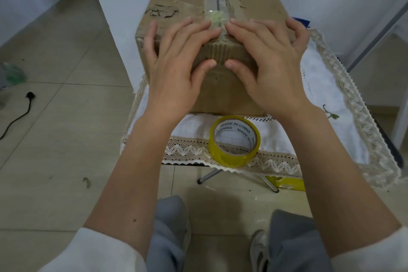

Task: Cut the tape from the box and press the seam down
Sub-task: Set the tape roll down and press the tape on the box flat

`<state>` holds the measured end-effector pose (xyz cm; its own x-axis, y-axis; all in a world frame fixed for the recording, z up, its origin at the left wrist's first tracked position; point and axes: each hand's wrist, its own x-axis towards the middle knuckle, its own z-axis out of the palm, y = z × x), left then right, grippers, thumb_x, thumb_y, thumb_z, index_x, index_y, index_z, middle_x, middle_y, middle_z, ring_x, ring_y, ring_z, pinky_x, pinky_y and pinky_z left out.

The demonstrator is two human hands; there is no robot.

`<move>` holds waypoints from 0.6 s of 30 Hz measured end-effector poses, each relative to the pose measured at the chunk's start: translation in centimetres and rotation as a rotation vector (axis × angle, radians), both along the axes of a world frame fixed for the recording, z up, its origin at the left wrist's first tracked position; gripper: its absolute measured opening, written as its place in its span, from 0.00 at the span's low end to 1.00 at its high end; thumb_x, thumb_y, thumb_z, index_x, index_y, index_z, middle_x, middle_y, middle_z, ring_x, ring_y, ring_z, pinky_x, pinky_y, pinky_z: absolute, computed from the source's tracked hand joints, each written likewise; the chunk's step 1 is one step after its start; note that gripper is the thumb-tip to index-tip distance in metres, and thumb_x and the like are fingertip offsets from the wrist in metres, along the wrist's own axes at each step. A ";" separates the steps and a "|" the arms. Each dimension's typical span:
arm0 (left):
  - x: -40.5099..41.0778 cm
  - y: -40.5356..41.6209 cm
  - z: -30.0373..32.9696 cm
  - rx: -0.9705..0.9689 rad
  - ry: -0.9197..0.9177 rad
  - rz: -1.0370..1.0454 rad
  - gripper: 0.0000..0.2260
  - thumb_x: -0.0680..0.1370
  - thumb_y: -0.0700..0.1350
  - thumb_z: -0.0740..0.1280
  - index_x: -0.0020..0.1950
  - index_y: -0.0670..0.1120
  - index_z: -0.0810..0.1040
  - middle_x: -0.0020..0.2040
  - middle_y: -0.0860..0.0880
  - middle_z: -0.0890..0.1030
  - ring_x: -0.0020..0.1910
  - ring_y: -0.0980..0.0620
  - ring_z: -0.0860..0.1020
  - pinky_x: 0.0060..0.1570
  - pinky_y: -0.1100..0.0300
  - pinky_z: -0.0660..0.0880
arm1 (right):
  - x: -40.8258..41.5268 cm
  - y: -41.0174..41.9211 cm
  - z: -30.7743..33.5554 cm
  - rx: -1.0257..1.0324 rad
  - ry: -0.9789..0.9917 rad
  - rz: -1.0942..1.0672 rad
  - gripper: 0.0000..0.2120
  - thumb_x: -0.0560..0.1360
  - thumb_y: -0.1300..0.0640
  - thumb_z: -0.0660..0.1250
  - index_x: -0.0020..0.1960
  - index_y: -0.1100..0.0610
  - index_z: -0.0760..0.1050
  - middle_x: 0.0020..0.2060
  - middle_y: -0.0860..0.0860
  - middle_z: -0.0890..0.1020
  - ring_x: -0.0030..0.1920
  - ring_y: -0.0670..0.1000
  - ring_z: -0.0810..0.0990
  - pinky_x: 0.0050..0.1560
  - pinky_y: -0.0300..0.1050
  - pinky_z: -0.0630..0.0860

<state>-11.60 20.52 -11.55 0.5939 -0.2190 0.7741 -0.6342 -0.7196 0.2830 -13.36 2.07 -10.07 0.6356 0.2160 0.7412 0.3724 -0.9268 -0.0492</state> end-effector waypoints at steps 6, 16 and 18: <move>-0.1 0.3 -0.1 0.038 0.004 -0.001 0.18 0.80 0.51 0.66 0.70 0.51 0.74 0.70 0.55 0.74 0.73 0.53 0.66 0.75 0.45 0.44 | -0.1 -0.2 0.0 -0.010 0.028 0.008 0.25 0.75 0.43 0.67 0.70 0.49 0.72 0.67 0.42 0.75 0.69 0.49 0.71 0.73 0.57 0.52; -0.4 0.5 0.3 0.081 0.053 -0.011 0.25 0.75 0.50 0.71 0.72 0.52 0.72 0.72 0.55 0.71 0.74 0.53 0.64 0.74 0.46 0.41 | -0.4 -0.3 0.3 -0.037 0.088 0.019 0.34 0.68 0.43 0.72 0.71 0.49 0.70 0.69 0.43 0.73 0.70 0.49 0.69 0.73 0.58 0.51; -0.5 0.6 0.4 0.107 0.074 -0.014 0.29 0.72 0.50 0.73 0.72 0.52 0.70 0.73 0.55 0.70 0.74 0.53 0.63 0.74 0.47 0.41 | -0.4 -0.4 0.3 -0.045 0.102 0.013 0.36 0.66 0.41 0.73 0.72 0.49 0.69 0.69 0.42 0.73 0.70 0.49 0.68 0.73 0.57 0.51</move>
<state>-12.08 21.17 -11.16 0.6450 -0.3066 0.7000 -0.6242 -0.7398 0.2512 -13.79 1.66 -9.75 0.7039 0.2566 0.6624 0.3796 -0.9240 -0.0454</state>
